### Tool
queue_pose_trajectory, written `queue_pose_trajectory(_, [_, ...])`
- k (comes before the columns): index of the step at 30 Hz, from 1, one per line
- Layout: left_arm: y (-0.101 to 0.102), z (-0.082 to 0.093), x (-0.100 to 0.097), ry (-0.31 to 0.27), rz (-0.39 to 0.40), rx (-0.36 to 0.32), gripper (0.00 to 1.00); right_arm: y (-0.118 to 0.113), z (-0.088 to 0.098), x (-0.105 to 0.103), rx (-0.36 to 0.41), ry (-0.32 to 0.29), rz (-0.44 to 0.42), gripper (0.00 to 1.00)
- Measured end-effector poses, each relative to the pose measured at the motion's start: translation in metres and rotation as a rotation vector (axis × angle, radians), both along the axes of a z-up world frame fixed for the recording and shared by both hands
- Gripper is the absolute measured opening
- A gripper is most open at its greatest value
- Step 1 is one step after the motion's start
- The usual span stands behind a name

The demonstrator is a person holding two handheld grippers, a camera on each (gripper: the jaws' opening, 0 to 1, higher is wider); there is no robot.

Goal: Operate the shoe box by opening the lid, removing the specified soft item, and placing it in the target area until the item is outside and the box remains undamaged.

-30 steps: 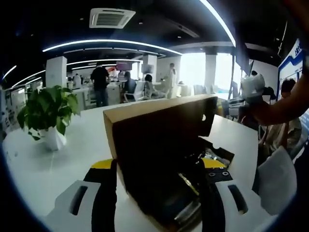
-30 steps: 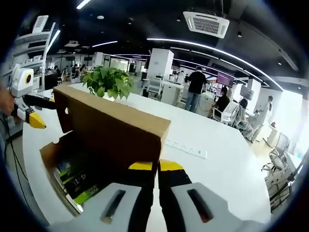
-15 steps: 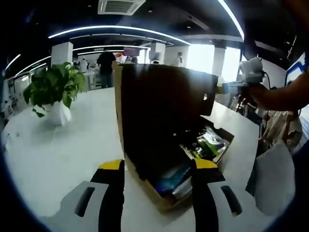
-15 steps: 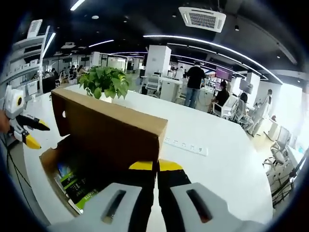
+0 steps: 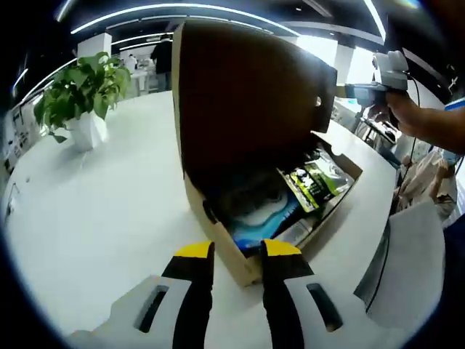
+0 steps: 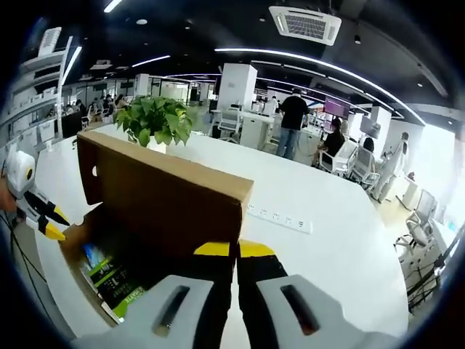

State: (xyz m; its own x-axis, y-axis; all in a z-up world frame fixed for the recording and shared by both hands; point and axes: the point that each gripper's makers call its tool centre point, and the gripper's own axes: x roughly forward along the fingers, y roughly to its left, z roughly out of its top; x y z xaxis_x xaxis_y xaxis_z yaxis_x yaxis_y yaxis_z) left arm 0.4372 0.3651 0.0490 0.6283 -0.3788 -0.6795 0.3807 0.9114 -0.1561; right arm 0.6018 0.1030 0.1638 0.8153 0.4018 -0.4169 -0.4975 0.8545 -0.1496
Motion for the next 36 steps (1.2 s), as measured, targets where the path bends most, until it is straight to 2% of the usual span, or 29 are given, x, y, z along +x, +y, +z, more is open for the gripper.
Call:
queue_pose_trajectory(1, [-0.001,0.000,0.000,-0.001,-0.004,-0.001,0.13,0.000,0.000,0.000,-0.002,0.002,-0.001,0.00])
queue_pose_trajectory(3, [-0.003,-0.004,-0.004,0.036,-0.007,-0.004,0.09,0.000,0.001,0.000,0.002,0.006,-0.005,0.00])
queue_pose_trajectory(11, [-0.002,-0.006,-0.003,0.072,0.018,-0.002,0.07,0.000,-0.001,0.005,-0.002,0.016,-0.019,0.00])
queue_pose_trajectory(36, [-0.001,-0.006,-0.004,0.066,0.001,0.011,0.06,0.008,-0.011,0.051,-0.032,0.064,-0.028,0.00])
